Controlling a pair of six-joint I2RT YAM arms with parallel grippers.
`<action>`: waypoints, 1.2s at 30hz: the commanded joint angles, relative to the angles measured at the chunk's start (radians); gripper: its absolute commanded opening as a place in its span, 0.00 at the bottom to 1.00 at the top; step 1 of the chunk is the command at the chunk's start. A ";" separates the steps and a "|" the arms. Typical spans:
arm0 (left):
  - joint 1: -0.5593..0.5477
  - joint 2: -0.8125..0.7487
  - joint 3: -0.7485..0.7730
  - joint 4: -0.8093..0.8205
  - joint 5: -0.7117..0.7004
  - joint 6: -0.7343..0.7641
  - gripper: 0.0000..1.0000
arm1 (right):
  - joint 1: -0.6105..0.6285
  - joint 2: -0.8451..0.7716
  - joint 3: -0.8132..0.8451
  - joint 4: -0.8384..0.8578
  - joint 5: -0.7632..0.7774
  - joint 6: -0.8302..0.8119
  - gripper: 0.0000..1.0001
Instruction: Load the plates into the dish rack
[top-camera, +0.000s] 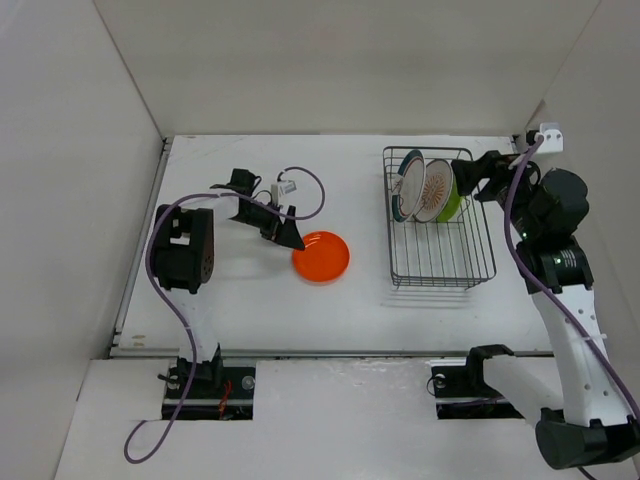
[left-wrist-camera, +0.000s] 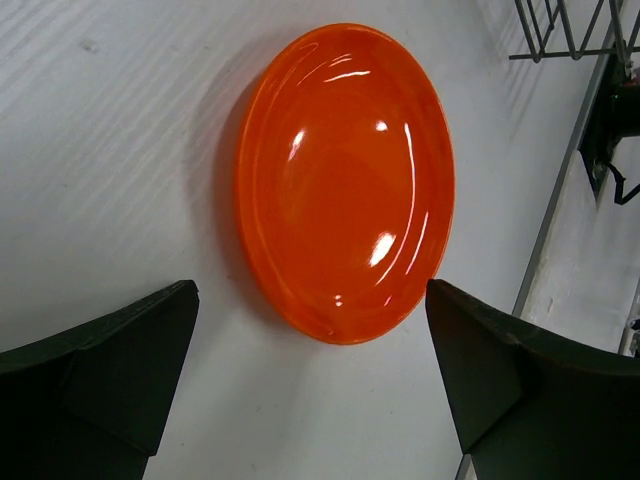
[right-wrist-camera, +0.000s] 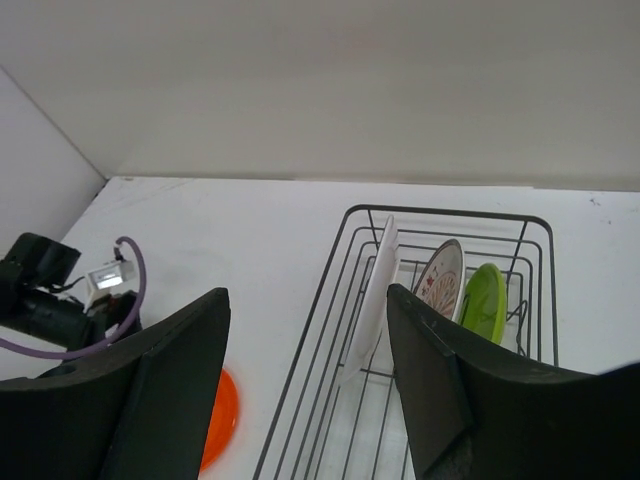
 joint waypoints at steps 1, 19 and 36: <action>-0.037 0.029 0.001 0.042 -0.056 -0.050 0.97 | 0.007 -0.044 0.001 -0.004 -0.036 0.011 0.69; -0.081 0.099 0.003 0.123 -0.205 -0.173 0.08 | 0.007 -0.116 -0.011 -0.051 -0.045 0.030 0.69; 0.035 -0.327 0.164 -0.069 -0.018 -0.099 0.00 | 0.192 0.024 -0.237 0.278 -0.376 0.051 0.69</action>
